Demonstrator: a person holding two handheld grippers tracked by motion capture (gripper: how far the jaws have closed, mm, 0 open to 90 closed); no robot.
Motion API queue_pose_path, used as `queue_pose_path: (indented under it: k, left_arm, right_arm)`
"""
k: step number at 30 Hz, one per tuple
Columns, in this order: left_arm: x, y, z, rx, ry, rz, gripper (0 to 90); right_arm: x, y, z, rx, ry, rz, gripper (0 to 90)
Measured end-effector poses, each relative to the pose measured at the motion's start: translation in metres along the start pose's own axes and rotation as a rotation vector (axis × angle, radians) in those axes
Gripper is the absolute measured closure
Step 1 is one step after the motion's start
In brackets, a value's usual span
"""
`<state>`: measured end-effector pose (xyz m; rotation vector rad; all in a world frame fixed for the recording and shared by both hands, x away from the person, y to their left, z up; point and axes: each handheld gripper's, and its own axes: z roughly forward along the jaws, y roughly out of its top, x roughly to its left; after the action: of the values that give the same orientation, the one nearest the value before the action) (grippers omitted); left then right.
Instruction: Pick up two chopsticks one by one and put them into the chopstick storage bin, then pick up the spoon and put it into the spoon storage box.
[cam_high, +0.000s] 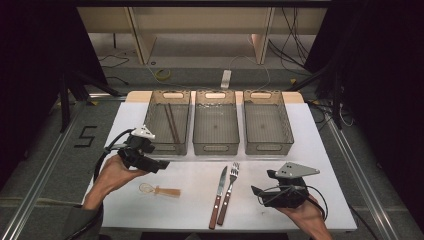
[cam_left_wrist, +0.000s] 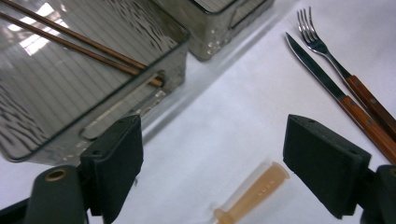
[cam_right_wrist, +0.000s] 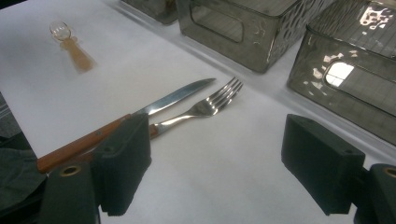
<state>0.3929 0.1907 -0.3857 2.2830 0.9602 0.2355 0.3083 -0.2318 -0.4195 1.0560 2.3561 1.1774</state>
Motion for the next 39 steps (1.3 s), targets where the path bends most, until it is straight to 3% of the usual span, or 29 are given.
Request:
queue_pose_path:
  k: [5,25,30,36,39]
  left_arm:
    - [-0.006,-0.002,0.007,0.05,0.023,0.031,19.3]
    - [-0.02,-0.01,0.03,0.206,0.011,0.13,19.0]
    - [-0.023,-0.013,0.033,0.234,-0.021,0.164,19.2]
    - [-0.028,-0.018,0.046,0.32,-0.033,0.215,19.1]
    - [-0.029,-0.023,0.054,0.339,-0.051,0.221,19.1]
  right_arm:
    - [-0.001,-0.001,-0.001,0.002,-0.004,0.002,24.5]
    - [-0.004,-0.003,-0.001,0.009,-0.004,0.007,24.4]
    - [-0.003,-0.002,-0.002,0.007,-0.001,0.011,24.2]
    - [-0.004,-0.002,-0.002,0.003,0.002,0.014,23.9]
    - [-0.005,-0.003,-0.003,-0.003,0.002,0.016,23.8]
